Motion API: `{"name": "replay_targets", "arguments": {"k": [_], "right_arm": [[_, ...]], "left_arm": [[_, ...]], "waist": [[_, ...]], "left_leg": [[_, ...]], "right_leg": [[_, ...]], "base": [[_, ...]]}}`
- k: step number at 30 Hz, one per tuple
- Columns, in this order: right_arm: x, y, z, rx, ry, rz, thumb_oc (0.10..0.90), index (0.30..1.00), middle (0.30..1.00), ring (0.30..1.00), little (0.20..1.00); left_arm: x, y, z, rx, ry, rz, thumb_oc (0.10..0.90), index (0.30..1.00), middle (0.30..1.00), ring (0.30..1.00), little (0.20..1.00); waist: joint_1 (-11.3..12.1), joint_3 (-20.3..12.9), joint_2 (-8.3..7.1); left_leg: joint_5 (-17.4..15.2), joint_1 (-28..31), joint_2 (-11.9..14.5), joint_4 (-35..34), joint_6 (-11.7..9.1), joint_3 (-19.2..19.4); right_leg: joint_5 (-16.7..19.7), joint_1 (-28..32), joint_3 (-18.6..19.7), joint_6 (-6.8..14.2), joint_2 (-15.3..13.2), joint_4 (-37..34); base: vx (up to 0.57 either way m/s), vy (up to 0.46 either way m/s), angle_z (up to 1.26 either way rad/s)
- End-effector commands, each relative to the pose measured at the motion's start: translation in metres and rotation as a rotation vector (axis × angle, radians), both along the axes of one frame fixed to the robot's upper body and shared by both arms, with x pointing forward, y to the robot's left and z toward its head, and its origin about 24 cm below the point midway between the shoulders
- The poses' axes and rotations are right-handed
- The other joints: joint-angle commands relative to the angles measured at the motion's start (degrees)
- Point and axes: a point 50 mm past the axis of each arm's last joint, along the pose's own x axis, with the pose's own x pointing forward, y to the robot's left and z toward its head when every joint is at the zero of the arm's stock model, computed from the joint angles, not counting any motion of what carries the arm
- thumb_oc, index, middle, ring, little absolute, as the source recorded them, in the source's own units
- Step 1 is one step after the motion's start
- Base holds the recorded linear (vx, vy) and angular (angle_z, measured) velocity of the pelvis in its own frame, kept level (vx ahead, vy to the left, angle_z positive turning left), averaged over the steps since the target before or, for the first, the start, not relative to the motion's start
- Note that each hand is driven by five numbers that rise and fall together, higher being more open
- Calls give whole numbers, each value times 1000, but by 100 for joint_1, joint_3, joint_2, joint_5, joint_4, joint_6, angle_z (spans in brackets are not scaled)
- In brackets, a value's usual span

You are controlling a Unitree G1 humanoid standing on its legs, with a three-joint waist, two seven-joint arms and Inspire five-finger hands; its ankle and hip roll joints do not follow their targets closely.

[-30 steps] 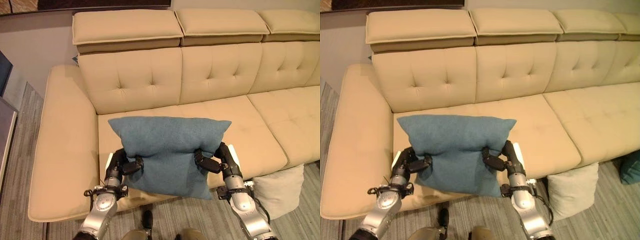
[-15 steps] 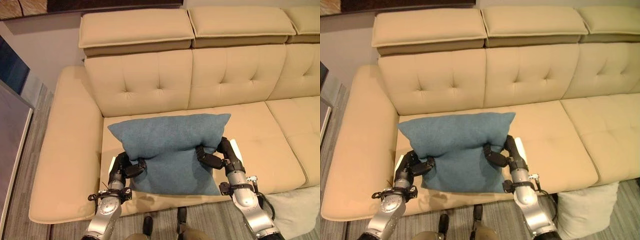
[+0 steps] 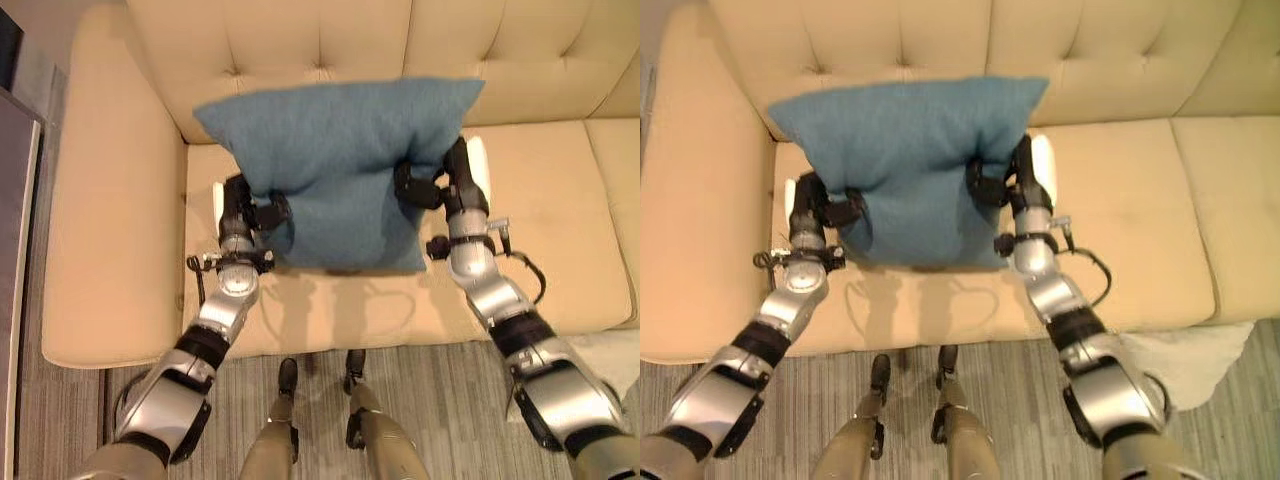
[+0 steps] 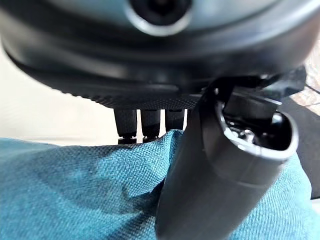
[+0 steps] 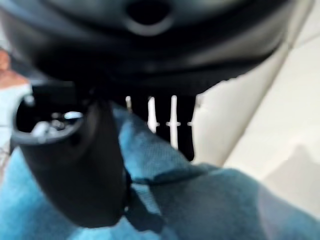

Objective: Pick up all the scattered cushions and arrange them neatly on the sofa.

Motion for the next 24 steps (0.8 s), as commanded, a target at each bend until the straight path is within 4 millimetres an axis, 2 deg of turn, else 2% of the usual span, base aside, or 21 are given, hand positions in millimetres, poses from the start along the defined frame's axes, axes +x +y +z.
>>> {"name": "replay_targets", "arguments": {"k": [1,2,6,7,8,11,14,20,24], "right_arm": [[-14,22,86,23,-376,78,400,300,300,300,300],[-13,23,109,-19,-443,37,400,300,300,300,300],[-13,25,140,-59,-513,-13,400,300,300,300,300],[-12,25,145,-60,-512,-13,565,547,547,547,547],[-11,23,148,-75,-505,-24,800,900,900,900,900],[-7,18,153,-102,-479,-54,800,900,900,900,900],[-4,11,148,-96,-446,-75,800,900,900,900,900],[-2,-3,127,-58,-384,-70,800,900,900,900,900],[-7,-28,102,49,-324,-45,800,900,900,900,900]], "left_arm": [[-4,-35,106,69,-457,-132,400,300,300,300,300],[-1,-36,127,108,-501,-101,400,300,300,300,300],[0,-38,160,119,-572,-63,400,300,300,300,300],[0,-39,165,121,-577,-65,461,392,392,392,392],[1,-38,170,129,-581,-60,800,900,900,900,900],[2,-40,180,146,-587,-57,800,900,900,900,900],[2,-38,176,146,-582,-57,800,900,900,900,900],[3,-25,148,156,-517,-49,800,900,900,900,900],[0,6,123,165,-457,-10,800,900,900,900,900]], "waist": [[136,-291,7],[161,-290,29],[204,-278,71],[206,-281,73],[216,-288,68],[221,-297,69],[225,-316,70],[207,-371,37],[176,-401,-1]], "left_leg": [[-94,49,-31,-149,-147,137],[-85,-88,-25,-149,-187,108],[-10,-381,-46,-149,-237,43],[1,-433,-51,-149,-249,35],[21,-494,-52,-149,-259,18],[66,-641,-64,-149,-293,-37],[82,-725,-80,-149,-307,-69],[79,-700,-86,-149,-314,-107],[43,-582,-80,-149,-323,-97]], "right_leg": [[-1046,474,168,689,-194,466],[-1058,311,162,700,-203,513],[-1060,-7,152,707,-205,592],[-1051,-61,143,711,-202,597],[-1038,-115,136,713,-200,600],[-997,-230,113,728,-192,574],[-978,-288,126,729,-175,542],[-986,-239,132,718,-151,509],[-992,-113,118,713,-150,464]], "base": [[-6,-12,4],[3,-17,5],[-2,-17,4],[4,-24,8],[3,-16,15],[5,-43,13],[6,-25,34],[10,-8,-6],[-1,-2,2]]}}
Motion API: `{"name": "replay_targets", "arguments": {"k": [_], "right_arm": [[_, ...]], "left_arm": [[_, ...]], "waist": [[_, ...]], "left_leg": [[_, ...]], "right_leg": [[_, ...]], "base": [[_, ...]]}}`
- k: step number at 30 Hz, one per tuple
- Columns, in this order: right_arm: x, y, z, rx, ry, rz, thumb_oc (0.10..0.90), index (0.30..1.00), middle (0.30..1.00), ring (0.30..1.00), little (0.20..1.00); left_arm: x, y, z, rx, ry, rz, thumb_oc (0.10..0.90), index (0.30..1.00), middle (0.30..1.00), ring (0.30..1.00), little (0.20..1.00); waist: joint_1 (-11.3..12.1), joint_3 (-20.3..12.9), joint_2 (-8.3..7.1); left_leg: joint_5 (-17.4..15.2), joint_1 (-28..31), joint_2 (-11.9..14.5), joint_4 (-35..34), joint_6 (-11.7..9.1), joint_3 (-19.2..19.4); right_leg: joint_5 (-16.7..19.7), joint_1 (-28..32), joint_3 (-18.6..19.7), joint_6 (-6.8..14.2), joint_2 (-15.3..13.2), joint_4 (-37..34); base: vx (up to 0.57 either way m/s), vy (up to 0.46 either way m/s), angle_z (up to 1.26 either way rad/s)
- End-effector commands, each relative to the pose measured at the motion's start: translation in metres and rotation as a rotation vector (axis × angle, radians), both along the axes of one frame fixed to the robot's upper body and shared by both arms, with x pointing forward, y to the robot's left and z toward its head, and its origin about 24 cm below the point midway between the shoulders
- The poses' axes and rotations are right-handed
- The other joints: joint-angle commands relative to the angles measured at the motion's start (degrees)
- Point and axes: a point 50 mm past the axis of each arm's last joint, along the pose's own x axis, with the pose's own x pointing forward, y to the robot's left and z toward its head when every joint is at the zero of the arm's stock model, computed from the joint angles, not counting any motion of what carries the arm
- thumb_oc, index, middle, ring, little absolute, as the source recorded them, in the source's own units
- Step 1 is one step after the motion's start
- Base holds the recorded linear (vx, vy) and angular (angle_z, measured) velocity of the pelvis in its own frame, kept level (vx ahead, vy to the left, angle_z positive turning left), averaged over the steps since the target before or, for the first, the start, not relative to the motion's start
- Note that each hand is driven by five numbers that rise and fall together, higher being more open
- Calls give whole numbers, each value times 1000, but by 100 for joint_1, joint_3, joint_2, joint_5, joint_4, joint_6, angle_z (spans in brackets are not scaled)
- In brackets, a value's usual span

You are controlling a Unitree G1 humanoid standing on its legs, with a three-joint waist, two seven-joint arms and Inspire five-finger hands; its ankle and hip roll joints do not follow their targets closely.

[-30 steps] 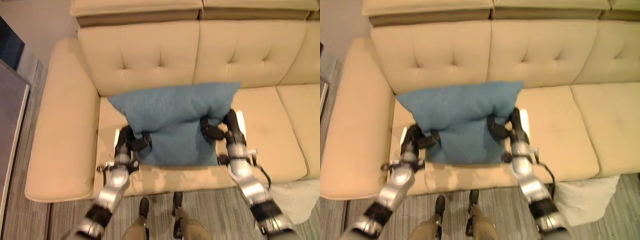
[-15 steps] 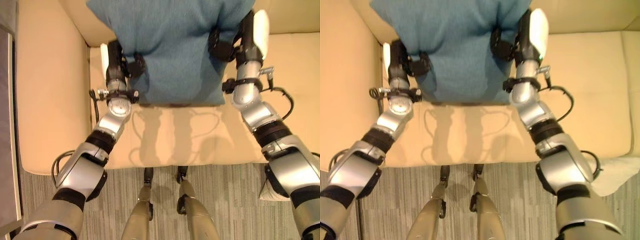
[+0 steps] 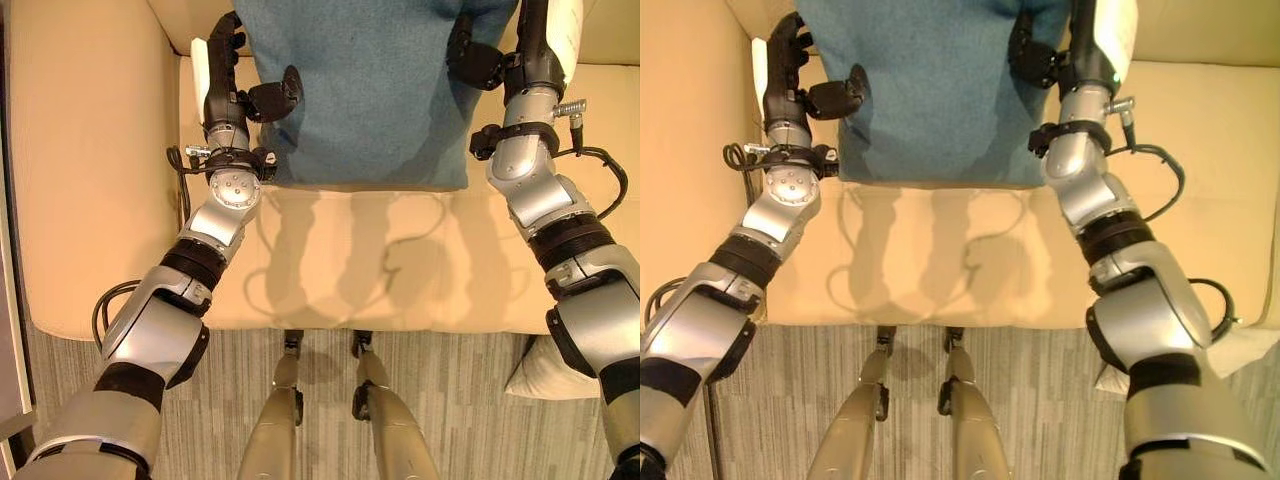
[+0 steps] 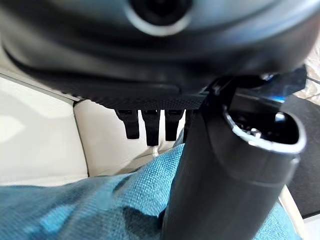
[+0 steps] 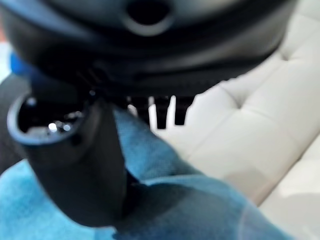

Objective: Pick up all the scattered cushions and arrange them neatly on the sofa.

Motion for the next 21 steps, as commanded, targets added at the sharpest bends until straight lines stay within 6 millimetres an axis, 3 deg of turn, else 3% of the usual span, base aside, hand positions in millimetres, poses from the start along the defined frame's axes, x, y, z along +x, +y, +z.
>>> {"name": "replay_targets", "arguments": {"k": [1,3,4,5,7,8,9,10,12,13,14,17,20,21], "right_arm": [[-14,-6,-5,96,-95,109,800,900,900,900,900],[-18,-19,-12,125,-92,92,800,900,900,900,900],[-22,-27,-21,152,-87,84,800,900,900,900,900],[-32,-49,-43,212,-64,51,800,900,900,900,900],[-37,-58,-55,237,-48,33,800,900,900,900,900],[-43,-68,-70,263,-23,13,800,900,900,900,900],[-55,-81,-101,297,38,-20,800,900,900,900,900],[-63,-87,-115,313,67,-33,800,900,900,900,900],[-74,-95,-138,326,125,-60,800,900,900,900,900],[-76,-95,-140,327,129,-62,800,900,900,900,900],[-88,-100,-162,335,190,-77,800,900,900,900,900],[-110,-107,-198,335,310,-120,800,900,900,900,900],[-138,-106,-249,349,503,-148,800,900,900,900,900],[-138,-106,-250,349,506,-149,800,900,900,900,900]], "left_arm": [[-16,26,13,49,-165,13,800,900,900,900,900],[-19,34,4,42,-151,25,800,900,900,900,900],[-21,42,-5,25,-134,37,800,900,900,900,900],[-30,55,-27,-32,-100,46,800,900,900,900,900],[-35,60,-39,-57,-79,48,800,900,900,900,900],[-40,65,-52,-76,-56,46,800,900,900,900,900],[-52,77,-84,-128,18,68,800,900,900,900,900],[-58,81,-99,-152,58,75,800,900,900,900,900],[-70,90,-122,-182,117,89,800,900,900,900,900],[-71,90,-124,-181,122,88,800,900,900,900,900],[-84,94,-146,-196,186,96,800,900,900,900,900],[-108,101,-184,-204,313,119,800,900,900,900,900],[-140,103,-231,-176,510,116,800,900,900,900,900],[-141,103,-232,-176,513,116,800,900,900,900,900]], "waist": [[38,-779,-66],[19,-797,-67],[14,-817,-72],[-13,-830,-71],[-21,-857,-71],[-30,-864,-75],[-55,-898,-84],[-69,-935,-95],[-86,-980,-113],[-78,-990,-119],[-105,-1007,-121],[-123,-1045,-138],[-168,-1072,-147],[-167,-1068,-149]], "left_leg": [[-491,179,-11,-58,-167,23],[-481,203,-21,-58,-160,27],[-498,243,-19,-58,-159,39],[-583,375,-23,-58,-147,63],[-575,402,-27,-58,-132,70],[-602,469,-26,-58,-124,87],[-716,654,-9,-58,-94,133],[-705,699,-13,-58,-77,145],[-749,813,-7,-58,-48,185],[-756,835,-7,-58,-48,190],[-783,943,-3,-58,-32,228],[-838,1185,11,-58,-13,294],[-904,1550,42,-58,25,348],[-911,1576,42,-58,25,349]], "right_leg": [[-1069,329,103,795,-46,442],[-1047,367,96,798,-58,425],[-1051,419,86,798,-64,414],[-1091,547,98,789,-74,404],[-1068,585,93,787,-90,388],[-1078,664,99,782,-97,374],[-1118,833,121,775,-112,346],[-1083,896,131,778,-127,308],[-1082,1018,157,779,-142,261],[-1079,1044,161,780,-141,247],[-1078,1159,170,785,-160,217],[-1094,1448,185,789,-164,160],[-1128,1816,191,797,-143,122],[-1129,1846,190,798,-142,113]], "base": [[-3,8,4],[-6,6,2],[0,0,0],[0,0,0],[0,0,0],[36,28,-3],[33,41,-13],[41,46,-29],[13,15,-28],[13,11,-9],[27,7,-4],[36,-5,-1],[46,-24,-7],[38,-16,-6]]}}
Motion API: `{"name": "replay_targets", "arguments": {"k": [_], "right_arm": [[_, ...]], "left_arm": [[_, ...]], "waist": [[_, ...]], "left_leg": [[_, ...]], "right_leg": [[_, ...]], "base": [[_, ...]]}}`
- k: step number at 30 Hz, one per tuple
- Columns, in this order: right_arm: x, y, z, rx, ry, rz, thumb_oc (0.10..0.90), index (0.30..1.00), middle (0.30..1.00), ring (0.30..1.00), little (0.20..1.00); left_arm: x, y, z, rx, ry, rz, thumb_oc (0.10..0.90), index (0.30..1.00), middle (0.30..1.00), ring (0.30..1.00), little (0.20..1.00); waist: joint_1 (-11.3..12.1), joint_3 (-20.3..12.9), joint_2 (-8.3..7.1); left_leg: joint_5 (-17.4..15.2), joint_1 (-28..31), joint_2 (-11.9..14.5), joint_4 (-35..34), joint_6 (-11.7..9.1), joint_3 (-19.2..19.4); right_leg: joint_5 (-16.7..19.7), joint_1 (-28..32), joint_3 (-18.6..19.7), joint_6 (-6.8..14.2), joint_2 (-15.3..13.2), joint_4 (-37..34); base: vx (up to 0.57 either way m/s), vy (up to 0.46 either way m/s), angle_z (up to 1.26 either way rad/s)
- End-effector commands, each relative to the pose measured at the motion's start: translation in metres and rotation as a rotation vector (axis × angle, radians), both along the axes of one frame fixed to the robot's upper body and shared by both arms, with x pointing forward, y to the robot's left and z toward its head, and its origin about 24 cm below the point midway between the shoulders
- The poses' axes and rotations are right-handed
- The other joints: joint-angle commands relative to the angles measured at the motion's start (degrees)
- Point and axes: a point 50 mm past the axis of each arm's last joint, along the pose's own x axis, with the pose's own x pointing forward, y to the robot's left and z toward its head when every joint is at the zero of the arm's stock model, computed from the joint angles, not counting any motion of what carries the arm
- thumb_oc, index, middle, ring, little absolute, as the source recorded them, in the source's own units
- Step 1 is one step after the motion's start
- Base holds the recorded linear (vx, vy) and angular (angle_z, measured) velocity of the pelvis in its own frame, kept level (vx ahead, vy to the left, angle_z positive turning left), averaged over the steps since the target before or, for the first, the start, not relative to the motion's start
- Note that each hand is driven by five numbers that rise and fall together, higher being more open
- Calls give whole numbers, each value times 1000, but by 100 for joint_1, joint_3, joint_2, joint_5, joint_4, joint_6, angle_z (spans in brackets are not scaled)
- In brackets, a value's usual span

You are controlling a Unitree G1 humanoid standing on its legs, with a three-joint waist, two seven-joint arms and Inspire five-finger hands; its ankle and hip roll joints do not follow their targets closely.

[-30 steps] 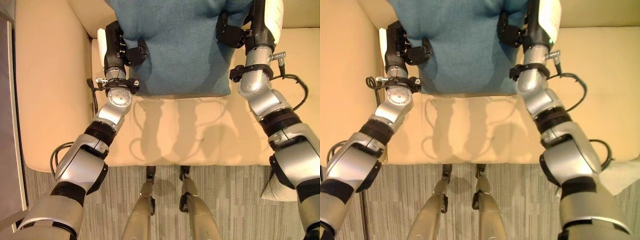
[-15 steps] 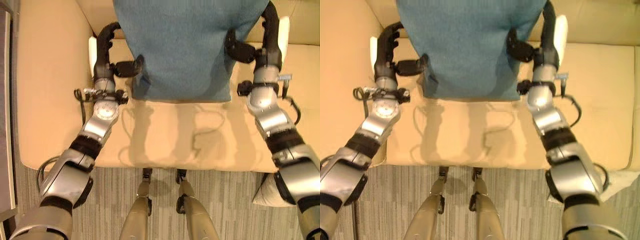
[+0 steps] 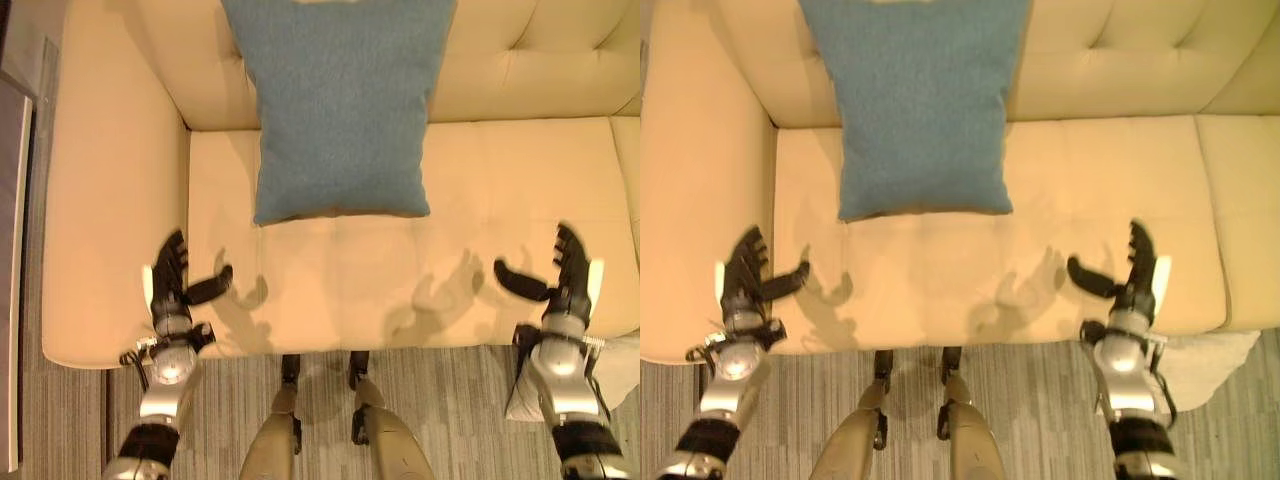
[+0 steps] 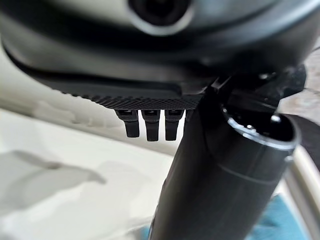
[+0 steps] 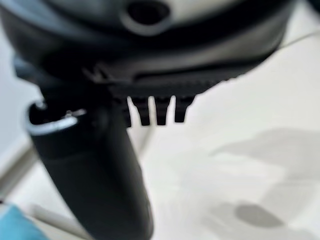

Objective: Pick up all the scattered cushions and arrange them neatly on the sofa.

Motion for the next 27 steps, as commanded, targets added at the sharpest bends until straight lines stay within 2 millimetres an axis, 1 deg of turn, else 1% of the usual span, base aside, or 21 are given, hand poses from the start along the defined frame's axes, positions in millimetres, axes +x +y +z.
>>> {"name": "replay_targets", "arguments": {"k": [1,2,3,4,5,7,8,10,11,12,13,14,15,16,17,19,20,22,24,25,27], "right_arm": [[-2,2,1,-93,18,82,800,900,900,900,900],[-11,4,-14,-69,72,84,800,900,900,900,900],[-26,10,-41,-31,183,90,800,900,900,900,900],[-26,10,-41,-31,183,90,800,900,900,900,900],[-41,16,-65,5,284,95,800,900,900,900,900],[-53,23,-88,57,378,98,800,900,900,900,900],[-53,23,-88,57,377,98,800,900,900,900,900],[-68,28,-107,89,474,101,800,900,900,900,900],[-80,32,-122,107,560,106,800,900,900,900,900],[-84,34,-128,116,597,106,800,900,900,900,900],[-88,33,-133,128,625,97,800,900,900,900,900],[-92,33,-139,135,669,88,800,900,900,900,900],[-94,32,-141,149,689,79,800,900,900,900,900],[-96,31,-144,157,706,71,800,900,900,900,900],[-96,31,-144,156,706,71,800,900,900,900,900],[-97,30,-146,174,720,51,800,900,900,900,900],[-102,26,-148,164,757,33,800,900,900,900,900],[-105,25,-151,153,795,25,800,900,900,900,900],[-103,25,-152,120,826,38,800,900,900,900,900],[-103,25,-152,120,826,38,800,900,900,900,900],[-104,29,-155,112,851,56,800,900,900,900,900]], "left_arm": [[0,2,0,90,13,-93,800,900,900,900,900],[-10,3,-14,96,79,-104,800,900,900,900,900],[-32,3,-42,100,229,-128,800,900,900,900,900],[-32,3,-42,100,229,-128,800,900,900,900,900],[-51,3,-67,118,371,-151,800,900,900,900,900],[-71,1,-93,114,518,-160,800,900,900,900,900],[-71,1,-93,114,517,-160,800,900,900,900,900],[-93,-1,-115,113,659,-165,800,900,900,900,900],[-111,-3,-130,115,769,-165,800,900,900,900,900],[-118,-3,-136,113,812,-161,800,900,900,900,900],[-124,-3,-140,111,846,-157,800,900,900,900,900],[-129,-5,-145,102,888,-160,800,900,900,900,900],[-129,-6,-146,96,894,-158,800,900,900,900,900],[-129,-9,-147,89,898,-164,800,900,900,900,900],[-129,-9,-147,89,898,-164,800,900,900,900,900],[-127,-11,-147,80,887,-158,800,900,900,900,900],[-124,-16,-148,77,883,-173,800,900,900,900,900],[-118,-18,-146,91,869,-186,800,900,900,900,900],[-108,-20,-142,103,839,-204,800,900,900,900,900],[-108,-20,-142,103,839,-204,800,900,900,900,900],[-102,-17,-139,122,817,-211,800,900,900,900,900]], "waist": [[-18,-1064,-150],[-32,-1075,-148],[-47,-1071,-126],[-46,-1064,-127],[-79,-1057,-130],[-97,-1075,-147],[-94,-1065,-147],[-96,-1100,-177],[-90,-1090,-221],[-92,-1067,-254],[-85,-1020,-296],[-87,-961,-336],[-120,-963,-340],[-140,-966,-312],[-137,-956,-302],[-186,-984,-264],[-243,-1019,-210],[-282,-1015,-228],[-273,-948,-273],[-272,-950,-276],[-247,-859,-329]], "left_leg": [[-371,239,-50,10,-232,99],[-397,359,-36,10,-220,118],[-452,642,9,10,-180,167],[-454,650,10,10,-180,168],[-470,825,51,59,-157,206],[-546,997,78,149,-123,264],[-552,1008,79,152,-123,267],[-664,1087,93,347,-81,294],[-795,1062,70,656,-58,271],[-919,1026,32,903,-57,268],[-1161,988,-53,1269,-63,240],[-1481,1054,-186,1698,-40,119],[-1526,1148,-252,1860,-40,35],[-1570,1244,-274,1986,-35,-44],[-1586,1251,-265,1999,-37,-43],[-1609,1438,-321,2095,-25,-199],[-1797,1728,-399,1665,72,-274],[-1927,1873,-523,1356,192,-288],[-1876,1869,-658,1136,279,-311],[-1872,1867,-660,1131,280,-310],[-1774,1828,-716,1015,320,-252]], "right_leg": [[-738,675,-150,522,-215,108],[-755,785,-131,522,-204,93],[-817,1023,-93,517,-166,93],[-817,1031,-92,517,-166,92],[-868,1217,-51,493,-134,83],[-902,1417,-20,474,-106,43],[-903,1428,-17,474,-105,42],[-945,1587,14,451,-87,23],[-952,1676,42,435,-99,23],[-930,1704,74,427,-120,23],[-892,1707,112,428,-160,26],[-836,1663,149,423,-235,59],[-773,1590,182,434,-263,80],[-736,1551,199,445,-262,107],[-739,1562,200,444,-252,108],[-639,1440,283,462,-254,201],[-537,1235,391,524,-265,323],[-357,1008,443,628,-348,398],[-145,757,471,817,-450,382],[-143,753,473,818,-452,382],[-26,583,449,952,-534,324]], "base": [[30,-17,-5],[71,-30,-4],[49,-27,-3],[22,-49,-5],[-40,-59,-7],[-19,-51,-4],[2,-28,-3],[-40,-23,-1],[-109,-28,-2],[-180,-7,-3],[-261,71,-19],[-316,133,-26],[-295,185,-33],[-147,124,-24],[-110,116,-32],[-143,192,-35],[-191,281,-26],[-225,264,-36],[-222,187,-45],[-173,118,-27],[-301,138,-34]]}}
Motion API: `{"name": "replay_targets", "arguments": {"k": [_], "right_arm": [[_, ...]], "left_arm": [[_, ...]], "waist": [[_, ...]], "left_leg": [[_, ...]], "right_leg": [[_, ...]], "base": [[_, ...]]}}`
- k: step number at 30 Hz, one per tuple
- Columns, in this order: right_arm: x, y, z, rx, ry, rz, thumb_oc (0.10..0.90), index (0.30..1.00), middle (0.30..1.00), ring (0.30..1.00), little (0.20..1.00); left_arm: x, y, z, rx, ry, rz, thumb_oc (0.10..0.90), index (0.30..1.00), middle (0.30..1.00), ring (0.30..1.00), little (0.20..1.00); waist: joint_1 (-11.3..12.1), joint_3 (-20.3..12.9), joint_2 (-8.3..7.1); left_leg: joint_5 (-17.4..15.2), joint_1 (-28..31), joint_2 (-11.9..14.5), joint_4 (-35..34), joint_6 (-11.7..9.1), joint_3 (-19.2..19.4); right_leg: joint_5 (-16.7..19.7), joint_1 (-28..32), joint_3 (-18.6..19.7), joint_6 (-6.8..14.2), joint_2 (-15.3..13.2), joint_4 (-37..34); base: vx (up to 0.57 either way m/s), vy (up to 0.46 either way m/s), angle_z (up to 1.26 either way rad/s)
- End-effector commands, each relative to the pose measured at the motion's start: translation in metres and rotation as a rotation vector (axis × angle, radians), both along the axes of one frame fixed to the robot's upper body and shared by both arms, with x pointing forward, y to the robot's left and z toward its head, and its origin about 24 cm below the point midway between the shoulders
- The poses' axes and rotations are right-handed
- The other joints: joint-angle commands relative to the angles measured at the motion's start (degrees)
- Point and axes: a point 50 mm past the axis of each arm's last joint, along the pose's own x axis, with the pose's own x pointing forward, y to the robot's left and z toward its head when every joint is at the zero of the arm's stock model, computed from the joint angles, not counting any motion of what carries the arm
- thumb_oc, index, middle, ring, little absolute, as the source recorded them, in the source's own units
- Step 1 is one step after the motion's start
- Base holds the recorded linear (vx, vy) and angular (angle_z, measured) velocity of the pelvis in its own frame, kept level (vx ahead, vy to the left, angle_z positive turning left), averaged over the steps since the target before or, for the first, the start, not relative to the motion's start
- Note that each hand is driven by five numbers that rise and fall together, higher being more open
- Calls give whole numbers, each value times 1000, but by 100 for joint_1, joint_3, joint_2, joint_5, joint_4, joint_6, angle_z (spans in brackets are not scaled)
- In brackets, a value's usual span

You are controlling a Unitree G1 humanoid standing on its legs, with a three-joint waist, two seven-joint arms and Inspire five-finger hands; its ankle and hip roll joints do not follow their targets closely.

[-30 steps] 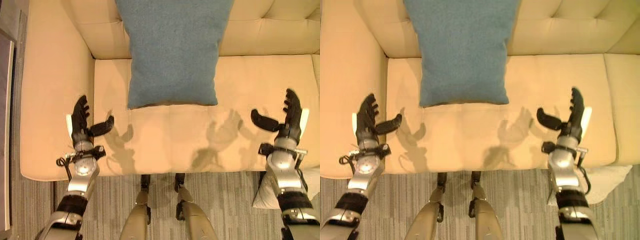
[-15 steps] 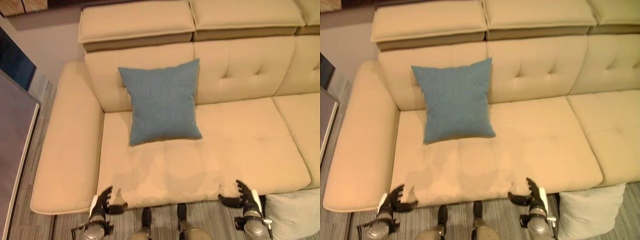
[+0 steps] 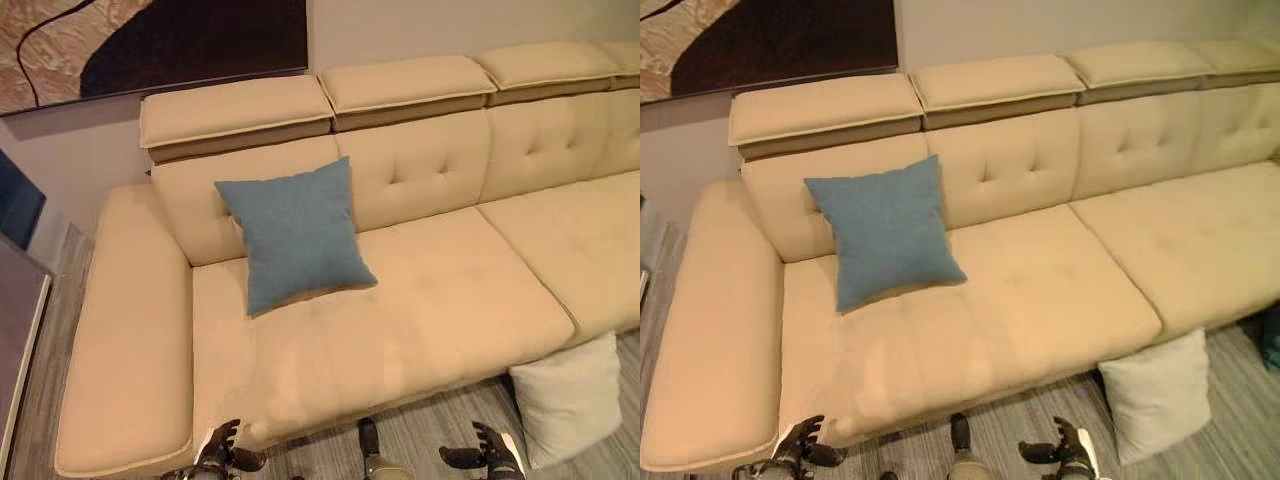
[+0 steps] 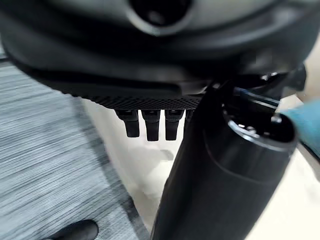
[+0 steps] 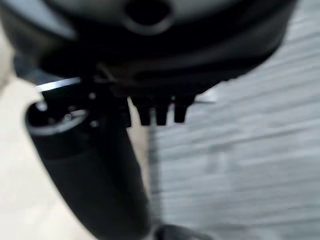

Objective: Pick up all the scattered cushions and arrange them neatly on the sofa.

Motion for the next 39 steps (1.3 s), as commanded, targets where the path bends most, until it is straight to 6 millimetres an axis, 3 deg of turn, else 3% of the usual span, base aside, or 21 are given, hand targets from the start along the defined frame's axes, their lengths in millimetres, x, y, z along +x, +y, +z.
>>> {"name": "replay_targets", "arguments": {"k": [1,4,8,10,12,15,20,22,23,25,27,28,33,35,39], "right_arm": [[40,-5,17,-60,-107,71,800,900,900,900,900],[30,-3,10,-53,-54,80,800,900,900,900,900],[19,0,4,-40,-7,79,800,900,900,900,900],[23,4,5,-29,-30,80,800,900,900,900,900],[26,6,6,-30,-38,89,800,900,900,900,900],[29,7,7,-21,-64,75,800,900,900,900,900],[24,4,7,-27,-56,62,800,900,900,900,900],[20,3,5,-27,-38,54,800,900,900,900,900],[17,2,4,-29,-28,47,800,900,900,900,900],[17,2,4,-29,-28,46,800,900,900,900,900],[14,-1,3,-38,-10,38,800,900,900,900,900],[14,-2,3,-40,-3,40,800,900,900,900,900],[16,-6,5,-60,3,33,800,900,900,900,900],[19,-3,4,-54,0,33,800,900,900,900,900],[23,1,5,-48,-12,33,800,900,900,900,900]], "left_arm": [[15,26,16,72,-105,10,800,900,900,900,900],[8,30,13,87,-60,-16,800,900,900,900,900],[-11,36,5,92,21,-8,800,900,900,900,900],[-15,39,5,89,28,18,800,900,900,900,900],[-18,39,4,89,32,21,800,900,900,900,900],[-12,35,5,85,19,3,800,900,900,900,900],[8,20,9,57,-34,-55,800,900,900,900,900],[13,11,10,39,-50,-81,800,900,900,900,900],[17,5,10,29,-58,-92,800,900,900,900,900],[17,5,10,28,-58,-92,800,900,900,900,900],[19,-2,9,17,-59,-96,800,900,900,900,900],[18,-4,8,11,-54,-100,800,900,900,900,900],[20,-14,7,24,-45,-177,800,900,900,900,900],[21,-15,8,33,-46,-207,800,900,900,900,900],[24,-8,10,46,-53,-191,800,900,900,900,900]], "waist": [[114,344,31],[246,403,89],[504,177,142],[731,26,69],[810,15,31],[726,8,-32],[570,163,23],[603,265,42],[626,275,32],[625,279,34],[621,253,34],[604,223,70],[463,257,173],[437,310,157],[501,420,134]], "left_leg": [[-471,150,274,48,-457,-316],[-213,19,361,-121,-378,-177],[36,-53,531,-364,-328,146],[110,-230,635,-325,-393,544],[104,-206,666,-356,-414,709],[194,-295,777,-243,-554,919],[211,-397,926,53,-662,836],[180,-415,858,180,-711,432],[159,-519,711,263,-748,-127],[155,-516,710,268,-747,-129],[1,-486,477,370,-739,-794],[-57,-396,466,288,-701,-876],[-96,-284,520,153,-618,-515],[-88,-231,576,-14,-508,-83],[-79,-203,663,-71,-451,278]], "right_leg": [[90,-184,-528,114,327,291],[-317,-30,-795,-72,325,963],[-901,606,-1249,-238,425,1585],[-1061,1170,-1667,-198,303,1337],[-1014,1246,-1750,-206,274,1194],[-1085,1419,-1478,-258,560,464],[-1045,1470,-1306,-384,692,286],[-1024,1437,-1142,-421,730,352],[-951,1336,-992,-432,729,397],[-954,1340,-994,-432,729,399],[-792,1212,-550,-383,748,357],[-746,1174,-419,-364,771,339],[-489,824,91,-197,786,372],[-327,551,285,-38,784,425],[-265,287,-42,67,660,672]], "base": [[-447,141,-40],[-339,106,-60],[-178,36,-51],[-220,-70,-87],[-121,-99,-135],[-127,-194,-87],[-122,-104,-15],[-110,-6,-61],[-92,0,-57],[-35,7,-68],[-41,64,-64],[-25,68,-53],[-97,158,-119],[-144,154,-195],[-85,19,-115]]}}
